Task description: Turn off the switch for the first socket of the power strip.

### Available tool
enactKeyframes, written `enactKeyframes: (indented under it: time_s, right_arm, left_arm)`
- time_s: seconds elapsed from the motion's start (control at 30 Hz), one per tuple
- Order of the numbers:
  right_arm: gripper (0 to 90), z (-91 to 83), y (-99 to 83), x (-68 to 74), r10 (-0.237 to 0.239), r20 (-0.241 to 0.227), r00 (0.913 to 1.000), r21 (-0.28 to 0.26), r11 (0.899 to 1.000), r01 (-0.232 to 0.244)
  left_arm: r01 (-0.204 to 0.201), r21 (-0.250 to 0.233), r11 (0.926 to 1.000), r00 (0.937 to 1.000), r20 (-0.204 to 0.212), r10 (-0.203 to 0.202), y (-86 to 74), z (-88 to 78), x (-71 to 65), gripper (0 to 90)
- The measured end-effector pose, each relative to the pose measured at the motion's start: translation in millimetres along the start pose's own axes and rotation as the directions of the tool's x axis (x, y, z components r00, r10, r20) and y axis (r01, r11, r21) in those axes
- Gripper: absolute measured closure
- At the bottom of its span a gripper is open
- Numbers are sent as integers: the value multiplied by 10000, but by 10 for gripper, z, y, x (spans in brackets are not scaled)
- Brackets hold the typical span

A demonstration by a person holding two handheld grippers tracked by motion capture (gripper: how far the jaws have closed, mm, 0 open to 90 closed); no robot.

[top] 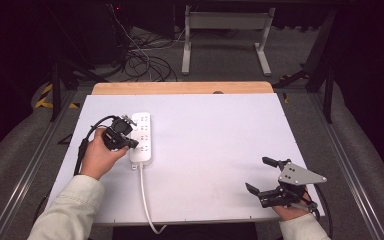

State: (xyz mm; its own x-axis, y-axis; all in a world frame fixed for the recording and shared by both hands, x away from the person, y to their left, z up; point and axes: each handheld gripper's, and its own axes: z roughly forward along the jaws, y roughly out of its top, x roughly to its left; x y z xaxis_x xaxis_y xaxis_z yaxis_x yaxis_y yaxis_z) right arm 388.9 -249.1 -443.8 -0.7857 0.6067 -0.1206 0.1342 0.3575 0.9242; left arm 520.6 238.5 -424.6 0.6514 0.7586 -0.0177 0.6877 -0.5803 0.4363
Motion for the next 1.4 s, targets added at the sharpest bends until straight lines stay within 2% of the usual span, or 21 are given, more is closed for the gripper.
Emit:
enactKeyframes:
  time_s: [0.13,0.27,0.47,0.63,1.2,1.3,1.4]
  right_arm:
    - [42,0,-2,0,2,2,10000,10,10000,-2]
    - [42,-5,-2,0,19,23,10000,0,10000,-19]
    - [42,-3,-4,0,4,-1,10000,10,10000,-4]
    - [42,-4,-5,-1,-5,15,10000,28,10000,5]
    - [42,-5,-5,6,-11,5,10000,13,10000,11]
    - [42,-5,-5,7,-21,3,10000,27,10000,21]
    - [42,-7,-5,7,-18,2,10000,11,10000,18]
  left_arm:
    - [-38,42,10000,9999,-157,39,4,15,4,900]
    - [-16,102,9999,10000,-18,16,4,37,-7,900]
    - [-98,205,9997,9994,-323,105,6,47,-23,900]
    - [-171,141,9998,9998,-136,173,1,49,-21,900]
    - [-30,58,10000,10000,-88,30,-33,69,-18,900]
    - [-89,154,9998,9990,-431,95,-37,65,-18,900]
    - [59,-19,10000,9999,-98,-59,-65,62,19,900]
